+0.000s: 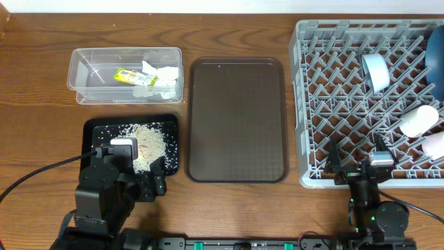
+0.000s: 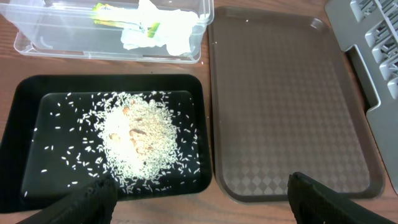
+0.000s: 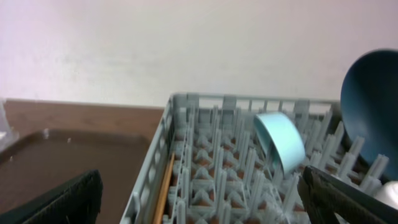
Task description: Sort waste into correct bins and load items into the dishwasher rack
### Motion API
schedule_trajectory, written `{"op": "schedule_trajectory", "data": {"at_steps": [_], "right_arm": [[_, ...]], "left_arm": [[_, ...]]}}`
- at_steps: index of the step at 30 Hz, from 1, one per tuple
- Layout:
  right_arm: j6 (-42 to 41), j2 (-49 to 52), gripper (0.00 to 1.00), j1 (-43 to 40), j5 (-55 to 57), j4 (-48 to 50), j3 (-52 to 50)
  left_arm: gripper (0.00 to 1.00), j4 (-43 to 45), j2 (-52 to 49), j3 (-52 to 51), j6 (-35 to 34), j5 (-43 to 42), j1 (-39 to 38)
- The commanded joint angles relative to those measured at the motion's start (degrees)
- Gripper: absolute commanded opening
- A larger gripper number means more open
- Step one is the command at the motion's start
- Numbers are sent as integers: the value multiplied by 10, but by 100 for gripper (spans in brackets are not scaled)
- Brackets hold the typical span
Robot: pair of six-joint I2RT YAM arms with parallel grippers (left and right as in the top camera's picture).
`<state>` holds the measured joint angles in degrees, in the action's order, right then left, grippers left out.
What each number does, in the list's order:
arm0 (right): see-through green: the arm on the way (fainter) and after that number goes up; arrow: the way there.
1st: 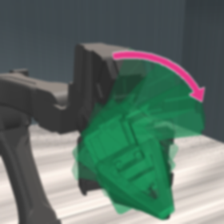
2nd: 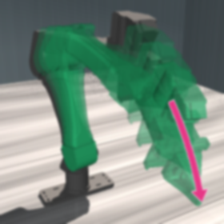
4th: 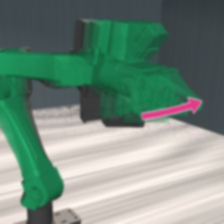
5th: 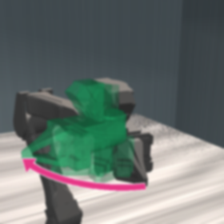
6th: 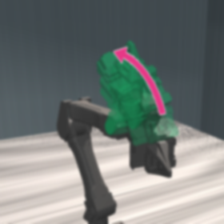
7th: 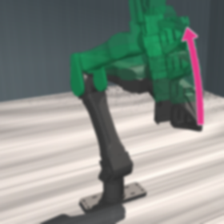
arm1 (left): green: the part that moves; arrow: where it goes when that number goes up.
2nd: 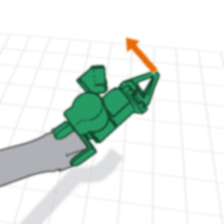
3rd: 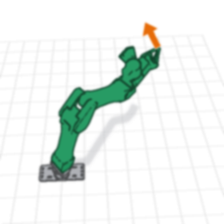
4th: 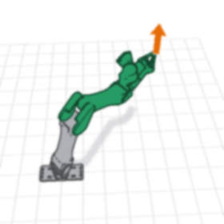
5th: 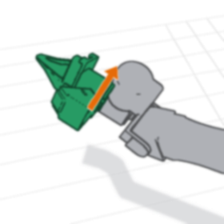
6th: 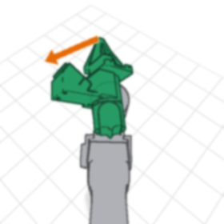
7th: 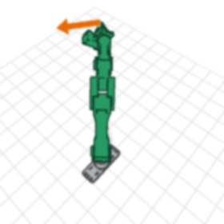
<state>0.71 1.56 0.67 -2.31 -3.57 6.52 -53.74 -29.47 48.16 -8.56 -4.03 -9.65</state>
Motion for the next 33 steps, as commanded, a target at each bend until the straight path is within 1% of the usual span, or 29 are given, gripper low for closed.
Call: {"op": "schedule_trajectory", "data": {"at_steps": [1,3,5,33], "right_arm": [[6,-13,99,5,3,31,-40],[6,-13,99,5,3,31,-60],[5,-13,99,5,3,-12,-62],[5,-12,99,5,6,-5,-62]], "left_arm": [[89,0,2,-4,4,9,0],[89,0,2,-4,4,9,0],[89,0,2,-4,4,9,0],[90,0,2,-4,4,9,0]]}}
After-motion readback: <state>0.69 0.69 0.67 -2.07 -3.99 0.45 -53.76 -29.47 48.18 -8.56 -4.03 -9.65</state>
